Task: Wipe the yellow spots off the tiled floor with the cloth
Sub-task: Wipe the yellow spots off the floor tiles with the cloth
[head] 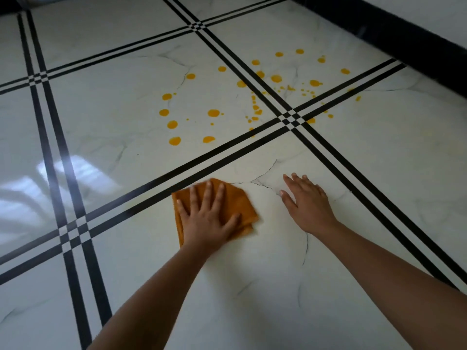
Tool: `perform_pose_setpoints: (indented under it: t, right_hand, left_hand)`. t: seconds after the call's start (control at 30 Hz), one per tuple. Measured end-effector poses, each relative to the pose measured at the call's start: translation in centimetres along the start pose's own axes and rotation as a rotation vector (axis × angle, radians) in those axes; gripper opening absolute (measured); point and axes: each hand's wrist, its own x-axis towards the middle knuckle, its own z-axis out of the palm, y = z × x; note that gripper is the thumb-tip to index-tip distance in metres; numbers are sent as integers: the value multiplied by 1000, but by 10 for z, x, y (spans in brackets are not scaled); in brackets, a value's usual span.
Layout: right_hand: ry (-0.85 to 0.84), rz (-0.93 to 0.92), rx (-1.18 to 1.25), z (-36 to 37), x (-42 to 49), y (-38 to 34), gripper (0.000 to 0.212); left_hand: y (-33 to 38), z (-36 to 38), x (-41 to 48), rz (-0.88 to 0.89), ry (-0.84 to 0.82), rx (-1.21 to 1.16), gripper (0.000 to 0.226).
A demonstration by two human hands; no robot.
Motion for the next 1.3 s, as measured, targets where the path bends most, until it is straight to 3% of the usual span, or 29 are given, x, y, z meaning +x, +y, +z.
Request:
perform_pose_setpoints:
  t: [0.1,0.17,0.2,0.3,0.37,0.43,0.5,0.53,0.57,0.7,0.73,0.83,0.9,0.93,1.03,1.07,1.2,1.3]
  right_hand:
    - [23,7,30,-2,1,2,52]
    - [47,40,72,-3,-1,11,51]
    - [67,56,77,-3,-4,17,51]
    - [91,98,49,-1,-20,39,52]
    - [86,107,21,0,-28,54,52]
    - [116,107,12,-5,-32,71,51]
    - [146,133,26,-9,-33,84,51]
    - [163,155,37,-11,-34,91,50]
    - [181,180,56,-12,-36,99,50]
    - [226,240,112,-19,-45,127,49]
    - [224,252,104,-22,-47,137,49]
    - [222,296,101,-31,-48,164,49]
    - [241,325,117,-36,-44,178,49]
    - [244,338,133,-36,-44,182,49]
    - [253,350,171,-38,-39,191,49]
    - [258,346,165,-39,-37,196,49]
    - [258,355,179,-51,-34,211,49]
    - [296,382,267,-52,-34,205,47]
  left_hand:
    - [15,2,-45,392,-133,91,75]
    - [20,6,-38,561,-140,145,76]
    - [21,5,-22,528,-83,129,77]
    - [21,1,26,82,1,11,78]
    - [37,5,19,22,-16,26,78]
    - [69,15,-15,333,-55,38,80]
    - [94,22,-38,710,-197,120,79]
    - [102,22,-28,815,-217,167,79]
    - [108,20,-8,825,-174,199,80]
    - [125,14,53,242,-48,84,78]
    - [137,16,45,230,-53,87,78]
    - [174,27,0,678,-177,185,78]
    - [190,30,18,859,-193,232,77]
    - [198,29,41,815,-147,239,77]
    - [221,24,91,346,-63,121,78]
    - [232,25,88,325,-70,114,79]
    - [256,40,31,762,-204,211,77]
    - [255,39,39,791,-215,142,73]
